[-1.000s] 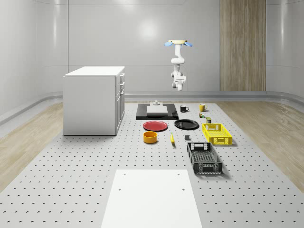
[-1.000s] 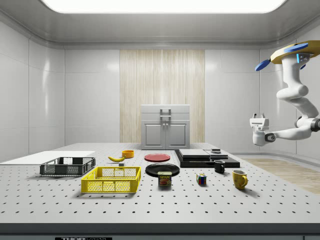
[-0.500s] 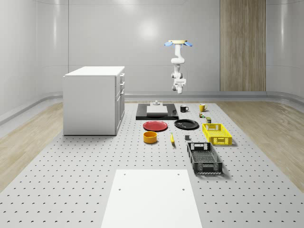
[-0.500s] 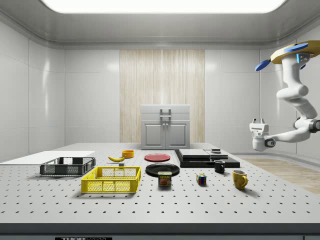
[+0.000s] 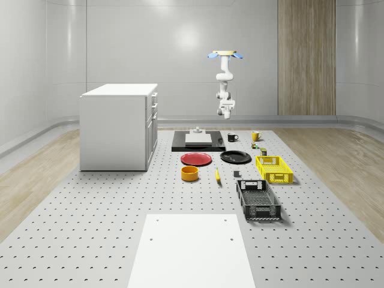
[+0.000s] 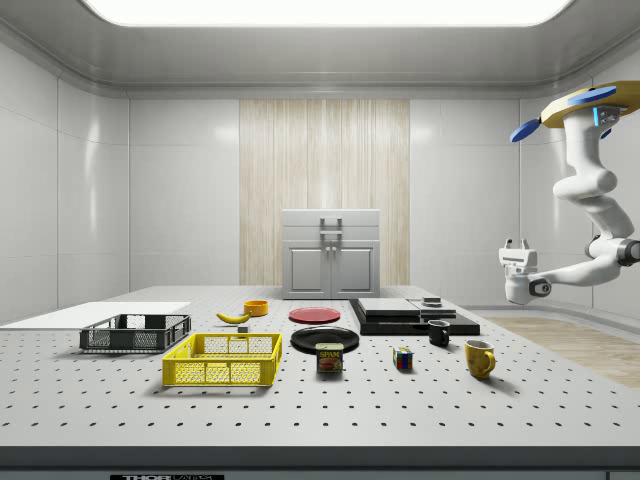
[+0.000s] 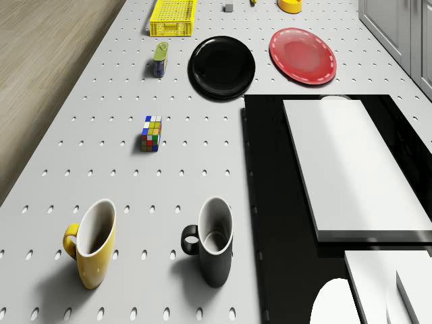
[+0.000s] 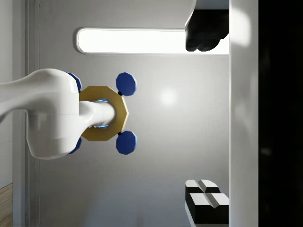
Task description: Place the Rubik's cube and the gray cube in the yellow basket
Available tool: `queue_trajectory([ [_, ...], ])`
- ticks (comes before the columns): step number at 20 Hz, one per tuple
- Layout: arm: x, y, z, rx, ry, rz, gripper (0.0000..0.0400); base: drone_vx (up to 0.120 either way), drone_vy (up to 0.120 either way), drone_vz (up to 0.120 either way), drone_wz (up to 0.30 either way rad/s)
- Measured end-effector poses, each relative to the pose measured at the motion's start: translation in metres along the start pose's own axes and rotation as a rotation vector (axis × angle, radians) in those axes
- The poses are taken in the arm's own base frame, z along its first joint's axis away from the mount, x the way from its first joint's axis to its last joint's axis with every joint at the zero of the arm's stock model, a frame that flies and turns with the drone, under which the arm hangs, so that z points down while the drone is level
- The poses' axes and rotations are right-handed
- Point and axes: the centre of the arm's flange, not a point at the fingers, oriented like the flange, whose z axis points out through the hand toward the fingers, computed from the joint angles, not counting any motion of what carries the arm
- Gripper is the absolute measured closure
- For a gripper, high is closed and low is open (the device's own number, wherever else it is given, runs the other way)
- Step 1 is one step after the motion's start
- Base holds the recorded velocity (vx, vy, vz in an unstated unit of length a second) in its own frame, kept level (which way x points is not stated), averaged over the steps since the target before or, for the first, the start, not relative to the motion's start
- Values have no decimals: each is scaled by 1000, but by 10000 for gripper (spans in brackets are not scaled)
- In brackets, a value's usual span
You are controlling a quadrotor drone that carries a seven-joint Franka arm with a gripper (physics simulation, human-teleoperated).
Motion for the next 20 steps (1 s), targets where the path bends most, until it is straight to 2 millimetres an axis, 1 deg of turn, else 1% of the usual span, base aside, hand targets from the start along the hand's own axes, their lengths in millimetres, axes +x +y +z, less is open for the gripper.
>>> queue_trajectory([
  [4, 0, 0, 0, 2, 2, 0, 0, 0, 10, 0, 0],
  [20, -2, 0, -1, 5, 17, 0, 0, 0, 120, 0, 0],
])
